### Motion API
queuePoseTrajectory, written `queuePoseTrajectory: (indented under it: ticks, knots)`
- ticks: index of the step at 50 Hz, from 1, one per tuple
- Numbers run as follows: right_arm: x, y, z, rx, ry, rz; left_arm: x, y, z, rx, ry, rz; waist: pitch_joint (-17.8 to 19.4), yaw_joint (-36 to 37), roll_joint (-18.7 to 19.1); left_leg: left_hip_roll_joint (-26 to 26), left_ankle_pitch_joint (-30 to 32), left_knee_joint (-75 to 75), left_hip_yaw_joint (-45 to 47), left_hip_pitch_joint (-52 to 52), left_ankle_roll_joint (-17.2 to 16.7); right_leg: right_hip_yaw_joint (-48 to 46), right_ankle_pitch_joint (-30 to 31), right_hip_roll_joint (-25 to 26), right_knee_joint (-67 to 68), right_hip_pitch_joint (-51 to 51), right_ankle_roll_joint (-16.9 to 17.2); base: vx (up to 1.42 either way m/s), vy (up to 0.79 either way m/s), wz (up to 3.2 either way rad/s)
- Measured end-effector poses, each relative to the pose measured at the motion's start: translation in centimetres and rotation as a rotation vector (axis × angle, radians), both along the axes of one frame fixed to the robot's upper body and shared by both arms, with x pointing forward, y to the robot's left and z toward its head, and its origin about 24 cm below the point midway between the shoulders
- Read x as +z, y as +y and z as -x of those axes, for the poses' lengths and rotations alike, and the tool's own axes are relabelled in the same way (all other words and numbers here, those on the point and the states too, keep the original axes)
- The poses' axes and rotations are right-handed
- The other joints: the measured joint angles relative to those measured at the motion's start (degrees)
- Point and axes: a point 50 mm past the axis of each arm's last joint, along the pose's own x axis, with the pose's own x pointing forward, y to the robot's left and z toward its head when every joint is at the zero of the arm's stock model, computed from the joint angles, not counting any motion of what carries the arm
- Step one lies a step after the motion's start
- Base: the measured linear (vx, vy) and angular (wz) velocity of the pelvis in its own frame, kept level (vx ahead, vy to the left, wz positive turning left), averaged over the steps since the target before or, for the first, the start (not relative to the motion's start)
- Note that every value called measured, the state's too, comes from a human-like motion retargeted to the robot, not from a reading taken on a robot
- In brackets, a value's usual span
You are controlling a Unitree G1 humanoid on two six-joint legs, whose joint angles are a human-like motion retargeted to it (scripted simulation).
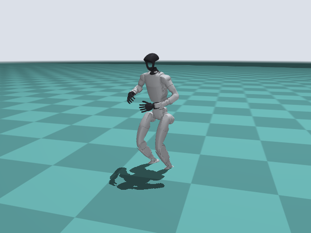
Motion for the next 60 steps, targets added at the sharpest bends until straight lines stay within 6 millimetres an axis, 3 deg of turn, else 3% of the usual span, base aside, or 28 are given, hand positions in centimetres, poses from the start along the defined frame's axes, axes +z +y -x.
queuePoseTrajectory:
  ticks: [5,10,16,23,29,35,39,43,46,50,52,55,57,60]
  knots:
    - [-0.4,0.8,-0.5,0.051,0.042,0.0,-0.1,-0.9,-0.4,-0.042,0.024,0.022,-1.93,0.66,2.56,4.39,-0.91,-0.07,1.71,-4.14,0.43,-1.3,1.14,3.72,-3.94,-2.87,-1.21,-0.05,-0.08,-0.07]
    - [-2.0,1.3,-0.7,0.059,0.124,-0.02,-0.3,-2.4,-0.3,-0.097,0.051,0.051,-0.65,0.06,2.85,3.8,-1.89,3.7,1.71,-6.32,1.75,-0.74,1.47,2.75,2.19,-6.28,-1.82,-0.09,-0.03,0.05]
    - [-2.4,2.1,-1.2,0.053,0.154,-0.103,0.2,-3.6,-0.6,-0.11,0.031,0.079,1.36,-2.0,1.95,1.33,-1.94,5.31,1.82,-6.84,2.79,1.9,5.08,0.27,13.33,-12.63,-0.76,-0.06,-0.01,0.14]
    - [-2.2,3.2,-1.0,0.088,0.19,-0.201,0.5,-3.0,-0.7,-0.059,0.007,0.072,2.57,-2.46,1.72,1.12,-2.61,4.95,2.29,-4.71,3.44,3.26,5.48,-1.96,17.6,-14.95,-0.43,0.02,-0.03,-0.1]
    - [-1.9,3.6,-0.4,0.153,0.218,-0.194,0.5,-2.9,0.0,-0.112,0.036,0.082,3.04,-2.03,2.28,3.14,-4.71,7.06,3.12,-2.41,3.88,2.63,4.79,-1.09,15.17,-11.94,-0.37,0.08,-0.12,-0.39]
    - [-1.5,3.1,0.1,0.185,0.216,-0.15,0.5,-2.0,1.1,-0.158,0.071,0.091,3.14,-2.16,4.34,11.79,-5.07,18.32,10.33,-4.32,3.48,0.18,0.5,4.21,11.12,-7.57,-2.68,0.09,-0.16,-0.43]
    - [-2.3,2.1,0.3,0.164,0.245,-0.07,4.5,-1.8,1.4,-0.177,-0.092,0.172,4.87,-0.28,6.43,22.76,4.86,41.34,10.83,-13.34,3.24,-0.98,0.14,11.67,9.11,-5.38,-6.33,0.05,-0.17,-0.61]
    - [-4.1,-0.1,-0.2,0.088,0.3,0.057,10.9,-1.9,2.1,-0.184,-0.41,0.279,7.68,1.76,5.22,30.14,11.52,68.26,7.97,-27.02,8.1,-0.14,1.17,16.56,7.27,-3.46,-8.77,0.06,-0.24,-0.31]
    - [-6.1,-2.3,-1.0,-0.003,0.361,0.142,14.9,-1.5,3.4,-0.166,-0.64,0.36,10.83,2.33,1.14,28.71,14.28,87.04,4.16,-41.58,10.2,1.98,0.92,15.93,8.22,-0.61,-9.84,0.03,-0.33,-0.07]
    - [-9.4,-4.7,-1.4,-0.124,0.464,0.208,17.2,-0.1,4.8,-0.083,-0.777,0.487,16.9,2.44,-3.77,24.13,17.22,97.84,3.13,-62.98,10.56,2.71,-1.77,12.79,11.47,7.47,-9.66,0.04,-0.3,0.06]
    - [-11.0,-5.3,-1.0,-0.167,0.506,0.205,17.1,0.7,5.2,-0.021,-0.765,0.567,20.26,3.66,-4.77,25.75,15.3,92.67,6.17,-67.54,12.0,2.5,-3.42,12.02,11.91,13.75,-8.61,0.13,-0.19,-0.32]
    - [-13.6,-5.7,1.1,-0.216,0.59,0.179,14.8,1.9,5.7,0.132,-0.615,0.681,20.91,6.26,-5.29,30.82,9.86,75.03,16.2,-67.34,15.26,3.51,-6.42,9.97,11.49,22.78,-6.32,0.17,-0.01,-0.96]
    - [-13.9,-6.1,1.8,-0.264,0.594,0.128,12.9,2.7,5.9,0.224,-0.505,0.698,20.91,7.48,-4.47,30.58,8.98,60.11,20.81,-67.99,14.17,3.89,-8.03,8.08,11.05,26.58,-5.13,0.08,0.06,-1.04]
    - [-12.7,-6.9,1.4,-0.338,0.531,0.041,10.8,3.8,6.0,0.31,-0.392,0.707,20.91,7.83,-1.66,29.85,9.2,46.77,22.91,-68.13,11.93,3.48,-8.89,8.39,10.36,28.91,-4.68,0.04,0.01,-0.52]
